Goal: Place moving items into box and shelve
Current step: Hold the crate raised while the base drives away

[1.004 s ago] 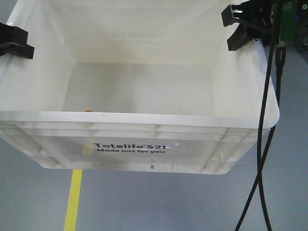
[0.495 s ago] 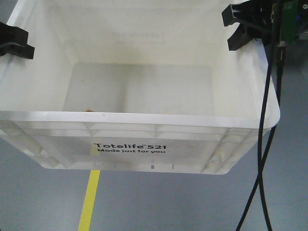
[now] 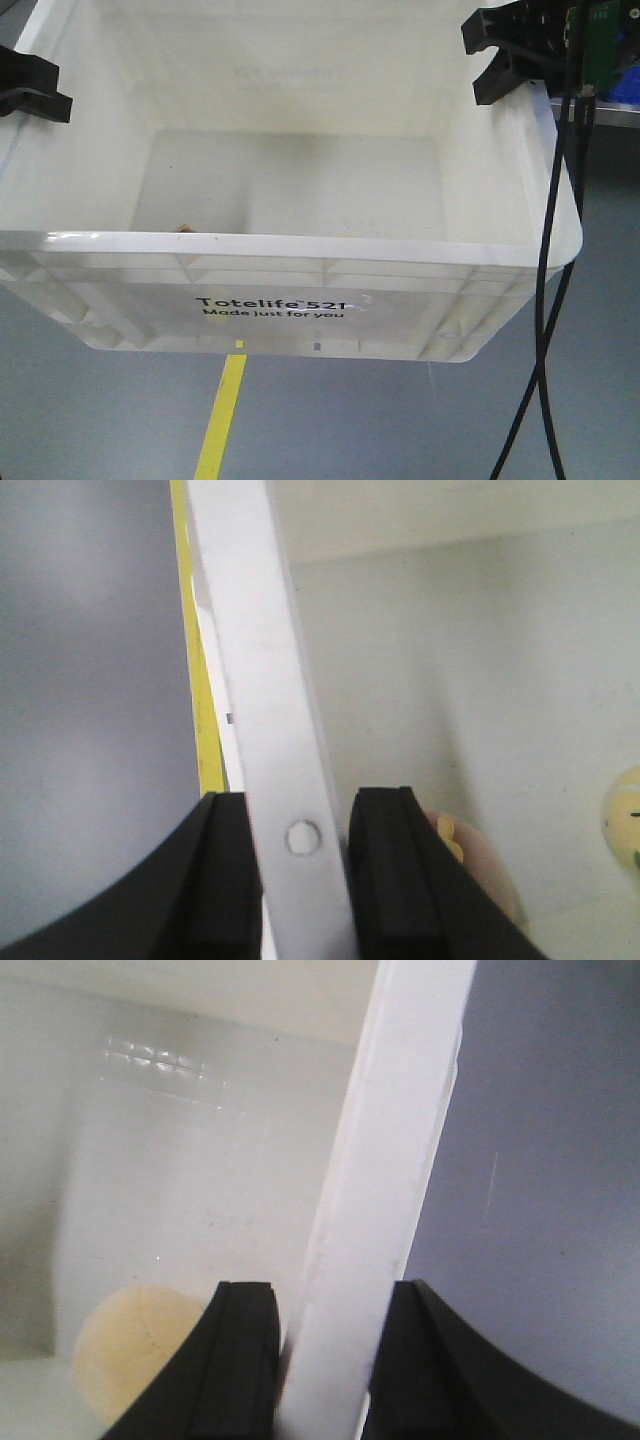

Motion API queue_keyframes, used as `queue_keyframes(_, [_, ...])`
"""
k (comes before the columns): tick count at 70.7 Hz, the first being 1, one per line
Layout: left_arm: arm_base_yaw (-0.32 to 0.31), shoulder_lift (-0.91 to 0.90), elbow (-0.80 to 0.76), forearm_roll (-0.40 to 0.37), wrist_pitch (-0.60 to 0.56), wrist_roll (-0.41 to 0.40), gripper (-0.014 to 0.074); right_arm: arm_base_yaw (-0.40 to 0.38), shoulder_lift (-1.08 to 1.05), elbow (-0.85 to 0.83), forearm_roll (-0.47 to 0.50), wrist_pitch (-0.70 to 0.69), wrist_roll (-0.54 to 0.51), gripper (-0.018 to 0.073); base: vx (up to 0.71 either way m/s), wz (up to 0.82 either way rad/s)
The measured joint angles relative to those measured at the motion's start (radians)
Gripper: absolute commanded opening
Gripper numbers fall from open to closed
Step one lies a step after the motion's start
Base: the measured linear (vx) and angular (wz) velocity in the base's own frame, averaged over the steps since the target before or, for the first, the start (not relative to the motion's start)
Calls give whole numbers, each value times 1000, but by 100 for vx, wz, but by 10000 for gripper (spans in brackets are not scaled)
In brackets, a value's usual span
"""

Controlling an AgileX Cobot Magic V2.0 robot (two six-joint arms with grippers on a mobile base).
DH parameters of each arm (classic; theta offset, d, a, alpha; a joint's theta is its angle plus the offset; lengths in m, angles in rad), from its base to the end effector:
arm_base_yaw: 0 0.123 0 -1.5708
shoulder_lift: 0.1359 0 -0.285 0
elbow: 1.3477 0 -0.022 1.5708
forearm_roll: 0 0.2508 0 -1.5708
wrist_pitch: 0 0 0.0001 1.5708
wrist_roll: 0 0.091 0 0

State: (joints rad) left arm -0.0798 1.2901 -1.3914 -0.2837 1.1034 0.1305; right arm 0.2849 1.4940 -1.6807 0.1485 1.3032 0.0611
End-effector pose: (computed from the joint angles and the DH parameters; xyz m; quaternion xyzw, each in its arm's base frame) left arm 0.2533 -0.0431 0.4046 0.0788 0.9341 -0.1319 0.3223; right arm 0.2832 0.0965 0.4194 -0.1075 0.9549 0.1190 0.2500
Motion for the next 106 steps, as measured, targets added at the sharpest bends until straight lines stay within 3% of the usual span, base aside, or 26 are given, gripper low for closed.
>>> queue_keyframes(106, [0, 0, 0, 1, 0, 0, -17, 0, -2, 0, 0, 0, 0, -12, 44, 15])
